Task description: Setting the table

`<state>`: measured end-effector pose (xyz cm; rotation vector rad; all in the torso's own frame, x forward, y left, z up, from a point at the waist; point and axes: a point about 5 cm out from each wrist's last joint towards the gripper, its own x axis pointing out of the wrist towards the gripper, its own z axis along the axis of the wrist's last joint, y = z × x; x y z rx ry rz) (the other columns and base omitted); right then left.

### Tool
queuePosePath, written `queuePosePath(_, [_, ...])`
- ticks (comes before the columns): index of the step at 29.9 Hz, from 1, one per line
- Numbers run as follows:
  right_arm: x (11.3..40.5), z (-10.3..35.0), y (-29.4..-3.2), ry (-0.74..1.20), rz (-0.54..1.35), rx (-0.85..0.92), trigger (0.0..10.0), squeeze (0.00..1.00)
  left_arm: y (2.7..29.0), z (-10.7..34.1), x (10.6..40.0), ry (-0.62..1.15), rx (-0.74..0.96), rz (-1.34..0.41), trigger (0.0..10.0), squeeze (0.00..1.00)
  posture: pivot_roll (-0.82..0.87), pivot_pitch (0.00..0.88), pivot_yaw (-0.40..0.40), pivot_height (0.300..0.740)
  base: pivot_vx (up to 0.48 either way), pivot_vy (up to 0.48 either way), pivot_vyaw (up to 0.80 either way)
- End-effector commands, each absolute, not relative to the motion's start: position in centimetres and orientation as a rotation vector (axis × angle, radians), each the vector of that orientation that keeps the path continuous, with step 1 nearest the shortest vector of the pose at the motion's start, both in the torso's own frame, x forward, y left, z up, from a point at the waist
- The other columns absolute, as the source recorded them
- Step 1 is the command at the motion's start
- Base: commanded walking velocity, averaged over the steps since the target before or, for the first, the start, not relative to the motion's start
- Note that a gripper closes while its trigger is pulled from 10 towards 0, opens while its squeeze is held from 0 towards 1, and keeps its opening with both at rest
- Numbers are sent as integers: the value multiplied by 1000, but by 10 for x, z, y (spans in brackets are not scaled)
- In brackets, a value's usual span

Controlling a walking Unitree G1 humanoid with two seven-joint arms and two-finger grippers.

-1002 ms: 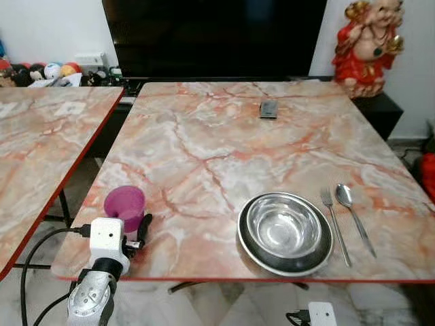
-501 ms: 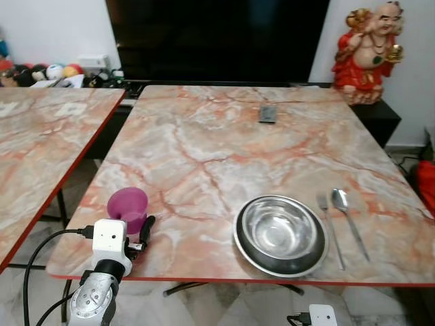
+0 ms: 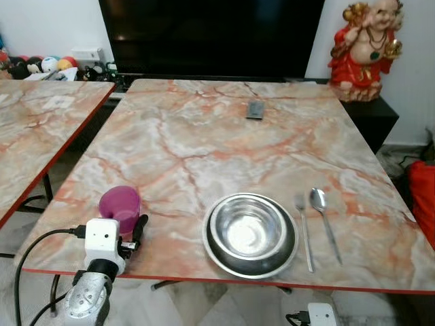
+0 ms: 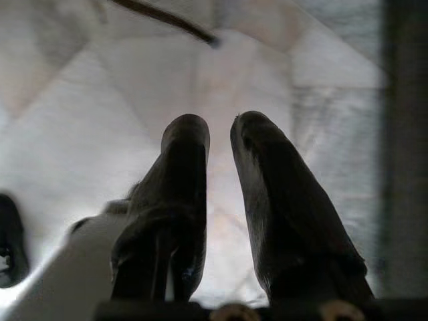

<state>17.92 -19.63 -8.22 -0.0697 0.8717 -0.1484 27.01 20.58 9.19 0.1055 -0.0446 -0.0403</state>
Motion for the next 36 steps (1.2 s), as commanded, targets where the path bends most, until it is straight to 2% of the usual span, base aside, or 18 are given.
queuePosePath(1, [178,-83,-192,878,-146,-57,10000,0,213,95,270,-43,120,-20,10000,0,-5,73,-5,740,0,0,0])
queuePosePath(17, [179,-83,-192,880,-143,-55,10000,0,210,103,279,-53,118,-103,10000,0,-6,81,-5,740,0,0,0])
queuePosePath(23, [178,-84,-193,883,-153,-43,10000,0,210,101,279,-43,101,-89,10000,0,-6,79,-7,740,0,-425,0])
queuePosePath(36, [177,-84,-194,890,-137,-54,10000,0,214,100,274,-56,89,-44,10000,0,2,62,-21,740,0,0,-113])
